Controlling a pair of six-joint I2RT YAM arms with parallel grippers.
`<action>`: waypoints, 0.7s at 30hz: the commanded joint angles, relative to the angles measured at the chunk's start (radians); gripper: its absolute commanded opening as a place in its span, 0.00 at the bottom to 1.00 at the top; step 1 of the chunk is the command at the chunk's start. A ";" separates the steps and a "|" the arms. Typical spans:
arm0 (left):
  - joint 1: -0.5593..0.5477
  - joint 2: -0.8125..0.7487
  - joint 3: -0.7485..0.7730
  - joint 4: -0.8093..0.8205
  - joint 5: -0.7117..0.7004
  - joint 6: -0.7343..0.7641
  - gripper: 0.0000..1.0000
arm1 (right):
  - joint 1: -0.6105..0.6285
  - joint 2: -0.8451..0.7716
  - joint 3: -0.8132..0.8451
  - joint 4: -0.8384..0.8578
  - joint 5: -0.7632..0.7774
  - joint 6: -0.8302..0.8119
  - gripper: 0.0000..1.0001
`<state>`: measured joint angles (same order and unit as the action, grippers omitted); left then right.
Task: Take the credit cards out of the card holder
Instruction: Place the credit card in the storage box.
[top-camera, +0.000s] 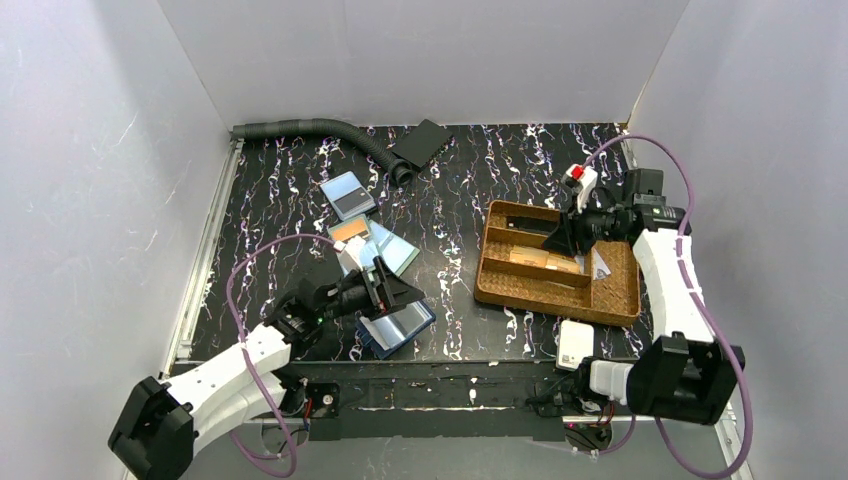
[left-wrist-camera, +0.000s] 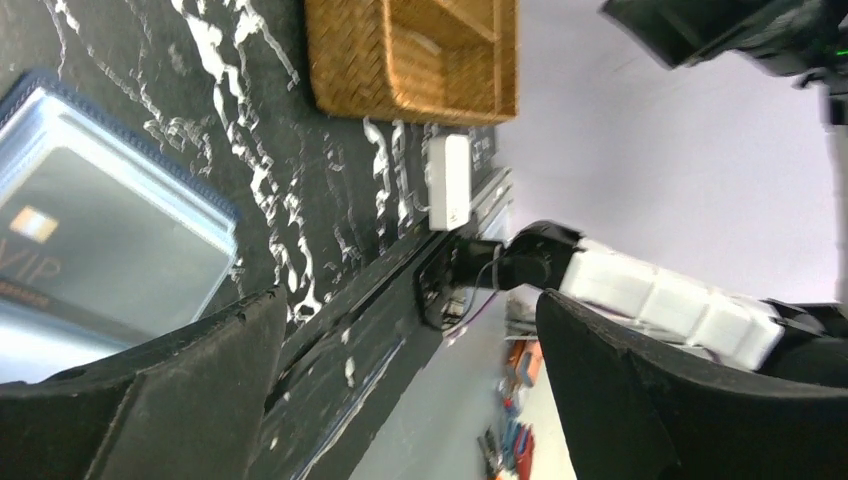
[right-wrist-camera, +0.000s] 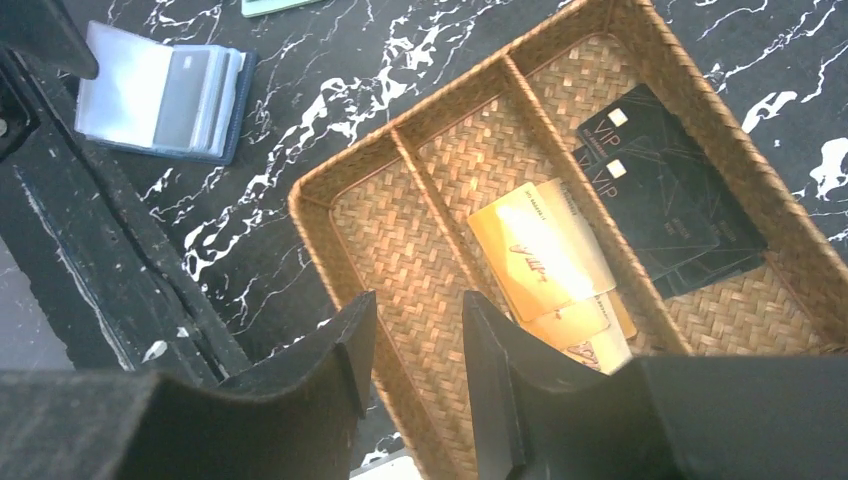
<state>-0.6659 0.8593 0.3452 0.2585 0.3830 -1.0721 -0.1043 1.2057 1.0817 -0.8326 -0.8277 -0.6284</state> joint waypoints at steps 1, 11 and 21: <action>-0.080 -0.013 0.136 -0.338 -0.201 0.129 0.95 | -0.003 -0.111 -0.032 0.054 -0.057 0.053 0.49; -0.113 -0.022 0.208 -0.475 -0.315 0.138 0.98 | -0.006 -0.175 -0.062 0.074 -0.055 0.104 0.53; -0.140 0.100 0.380 -0.682 -0.466 0.047 0.98 | -0.023 -0.215 -0.102 0.109 -0.065 0.126 0.54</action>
<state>-0.7882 0.9067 0.6260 -0.2777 0.0406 -0.9689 -0.1188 1.0091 0.9969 -0.7671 -0.8636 -0.5249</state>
